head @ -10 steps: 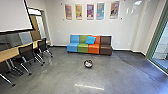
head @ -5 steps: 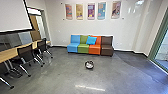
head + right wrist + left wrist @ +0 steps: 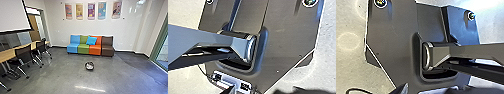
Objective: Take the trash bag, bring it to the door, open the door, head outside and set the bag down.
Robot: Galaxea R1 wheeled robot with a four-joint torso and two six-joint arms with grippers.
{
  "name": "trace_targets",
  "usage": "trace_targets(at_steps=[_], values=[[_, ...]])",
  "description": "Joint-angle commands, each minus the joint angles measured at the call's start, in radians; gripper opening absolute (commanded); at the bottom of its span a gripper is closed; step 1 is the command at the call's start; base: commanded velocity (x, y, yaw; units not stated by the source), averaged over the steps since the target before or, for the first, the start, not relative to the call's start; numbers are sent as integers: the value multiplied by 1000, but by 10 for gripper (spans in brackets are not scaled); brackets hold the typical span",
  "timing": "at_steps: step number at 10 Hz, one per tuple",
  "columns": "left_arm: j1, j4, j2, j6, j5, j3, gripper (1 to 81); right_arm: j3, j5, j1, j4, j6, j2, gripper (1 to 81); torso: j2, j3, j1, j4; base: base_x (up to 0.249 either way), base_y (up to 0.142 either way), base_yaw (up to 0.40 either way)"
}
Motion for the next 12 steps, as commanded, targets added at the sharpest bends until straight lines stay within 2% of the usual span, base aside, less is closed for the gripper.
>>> trace_targets(at_steps=[1, 12], values=[[-32, 11, -2, 6, 60, 7, 811, 3, -64, 33, 3, -3, -9, 811, 0, 0, 0, 0, 137, 0, 0], [-32, 11, -1, 8, 60, 4, 811, 2, -66, 38, 3, -3, -3, 811, 0, 0, 0, 0, 137, 0, 0]])
